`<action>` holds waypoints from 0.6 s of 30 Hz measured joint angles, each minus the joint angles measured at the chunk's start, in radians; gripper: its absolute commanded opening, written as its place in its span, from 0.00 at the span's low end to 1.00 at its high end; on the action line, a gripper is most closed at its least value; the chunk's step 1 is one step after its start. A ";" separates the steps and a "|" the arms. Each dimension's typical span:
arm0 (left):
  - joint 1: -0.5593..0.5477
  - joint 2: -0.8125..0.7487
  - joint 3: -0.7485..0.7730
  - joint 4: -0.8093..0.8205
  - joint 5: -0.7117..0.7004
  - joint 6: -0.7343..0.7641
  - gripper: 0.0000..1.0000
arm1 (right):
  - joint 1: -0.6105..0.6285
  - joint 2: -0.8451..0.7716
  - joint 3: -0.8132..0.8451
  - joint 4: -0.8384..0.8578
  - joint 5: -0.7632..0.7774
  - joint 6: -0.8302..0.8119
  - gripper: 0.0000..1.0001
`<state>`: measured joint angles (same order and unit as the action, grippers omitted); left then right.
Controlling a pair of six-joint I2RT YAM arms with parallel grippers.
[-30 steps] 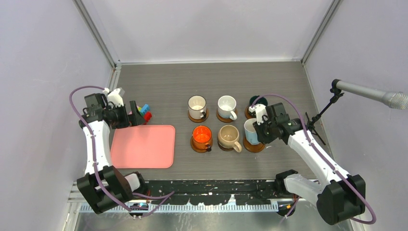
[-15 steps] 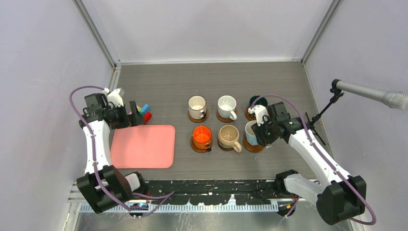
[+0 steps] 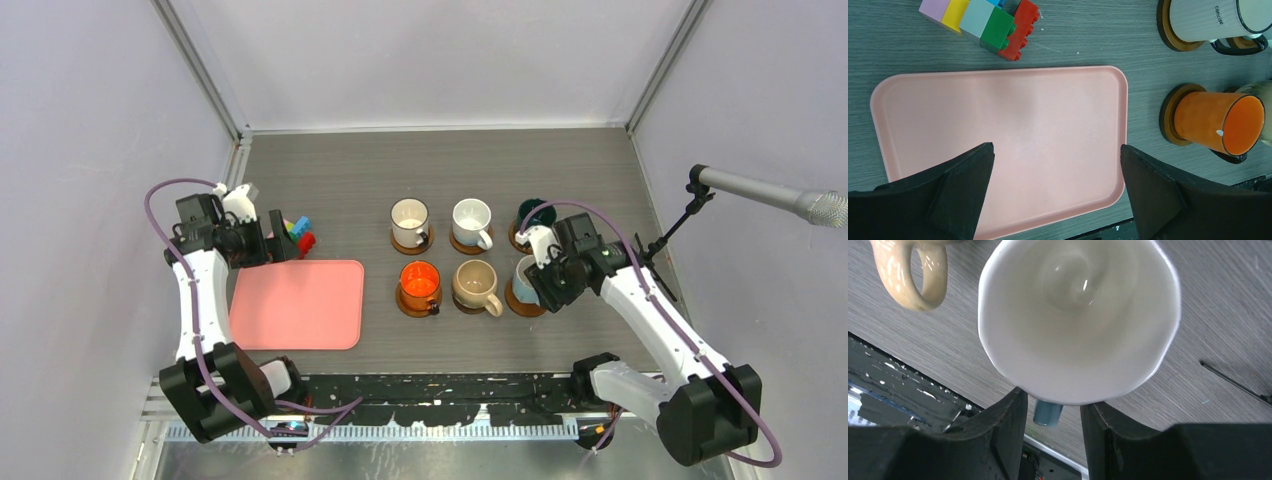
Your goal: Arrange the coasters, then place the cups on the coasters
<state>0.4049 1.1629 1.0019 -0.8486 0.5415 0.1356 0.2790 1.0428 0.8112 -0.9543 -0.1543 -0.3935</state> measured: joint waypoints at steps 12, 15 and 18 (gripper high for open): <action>0.000 0.005 0.000 0.000 0.000 0.000 1.00 | -0.002 0.024 0.021 -0.072 0.016 -0.039 0.50; 0.000 0.005 0.000 0.000 0.000 0.000 1.00 | -0.002 0.024 0.022 -0.079 0.031 -0.045 0.49; 0.000 0.009 0.000 0.000 0.000 0.000 1.00 | -0.006 0.024 0.024 -0.084 0.041 -0.047 0.50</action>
<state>0.4049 1.1717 1.0019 -0.8486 0.5415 0.1352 0.2726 1.0664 0.8352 -1.0386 -0.1135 -0.4408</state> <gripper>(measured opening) 0.996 0.494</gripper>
